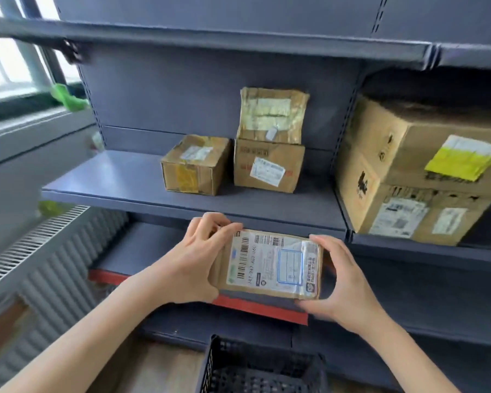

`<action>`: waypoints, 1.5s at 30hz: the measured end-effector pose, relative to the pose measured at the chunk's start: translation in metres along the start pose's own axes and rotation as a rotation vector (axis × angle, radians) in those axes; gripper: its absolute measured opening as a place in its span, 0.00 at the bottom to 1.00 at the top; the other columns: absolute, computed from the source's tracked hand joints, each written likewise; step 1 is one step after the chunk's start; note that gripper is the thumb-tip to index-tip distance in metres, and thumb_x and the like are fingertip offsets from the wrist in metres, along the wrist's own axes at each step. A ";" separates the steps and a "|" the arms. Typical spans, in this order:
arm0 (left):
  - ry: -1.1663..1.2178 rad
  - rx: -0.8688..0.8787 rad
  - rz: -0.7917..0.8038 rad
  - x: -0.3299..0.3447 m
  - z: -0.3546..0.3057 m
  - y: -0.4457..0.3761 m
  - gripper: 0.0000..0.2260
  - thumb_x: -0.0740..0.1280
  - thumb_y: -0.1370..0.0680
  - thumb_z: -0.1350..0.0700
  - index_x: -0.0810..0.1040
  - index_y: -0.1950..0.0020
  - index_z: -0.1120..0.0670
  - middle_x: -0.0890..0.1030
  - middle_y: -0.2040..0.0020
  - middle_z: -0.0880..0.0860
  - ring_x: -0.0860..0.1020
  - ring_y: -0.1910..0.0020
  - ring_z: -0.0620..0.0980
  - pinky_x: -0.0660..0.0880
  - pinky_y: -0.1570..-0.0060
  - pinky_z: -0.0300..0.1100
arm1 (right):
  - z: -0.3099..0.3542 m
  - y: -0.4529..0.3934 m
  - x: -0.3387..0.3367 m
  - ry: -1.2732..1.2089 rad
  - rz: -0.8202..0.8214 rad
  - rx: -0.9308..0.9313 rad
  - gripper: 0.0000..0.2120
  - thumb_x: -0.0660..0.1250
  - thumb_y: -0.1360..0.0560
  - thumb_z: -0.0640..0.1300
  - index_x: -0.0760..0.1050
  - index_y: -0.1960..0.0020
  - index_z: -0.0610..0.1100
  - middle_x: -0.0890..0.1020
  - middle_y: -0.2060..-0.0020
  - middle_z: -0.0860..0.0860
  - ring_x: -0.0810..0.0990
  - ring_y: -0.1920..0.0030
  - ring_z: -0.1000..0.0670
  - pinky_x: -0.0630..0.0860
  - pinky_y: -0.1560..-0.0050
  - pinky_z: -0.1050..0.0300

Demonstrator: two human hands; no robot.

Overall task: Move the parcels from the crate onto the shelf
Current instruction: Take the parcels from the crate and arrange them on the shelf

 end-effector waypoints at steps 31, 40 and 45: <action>1.476 -0.279 -0.307 0.027 -0.006 -0.029 0.36 0.73 0.42 0.52 0.67 0.35 0.42 0.76 0.38 0.55 0.82 0.47 0.52 0.80 0.58 0.48 | 0.049 -0.017 0.046 -0.389 -0.400 0.155 0.42 0.67 0.46 0.71 0.58 0.36 0.63 0.63 0.38 0.66 0.57 0.40 0.78 0.60 0.45 0.79; 1.387 -0.194 -0.158 0.005 0.012 -0.020 0.34 0.74 0.42 0.53 0.71 0.37 0.44 0.78 0.40 0.52 0.81 0.46 0.53 0.79 0.54 0.50 | 0.051 -0.033 0.031 -0.506 -0.171 0.081 0.34 0.69 0.40 0.61 0.58 0.40 0.78 0.67 0.35 0.71 0.62 0.32 0.66 0.62 0.30 0.54; 1.357 -0.208 -0.154 0.010 0.012 -0.016 0.36 0.74 0.42 0.53 0.69 0.34 0.45 0.75 0.36 0.51 0.80 0.44 0.53 0.79 0.55 0.47 | 0.052 -0.038 0.041 -0.520 -0.142 0.047 0.32 0.68 0.39 0.57 0.60 0.41 0.78 0.71 0.40 0.73 0.67 0.35 0.66 0.69 0.34 0.54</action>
Point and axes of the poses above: each hand's wrist, its own y-axis away from the middle knuckle, its own x-axis out of the palm, z = x × y, the point moved 1 cm from there along -y, towards the middle knuckle
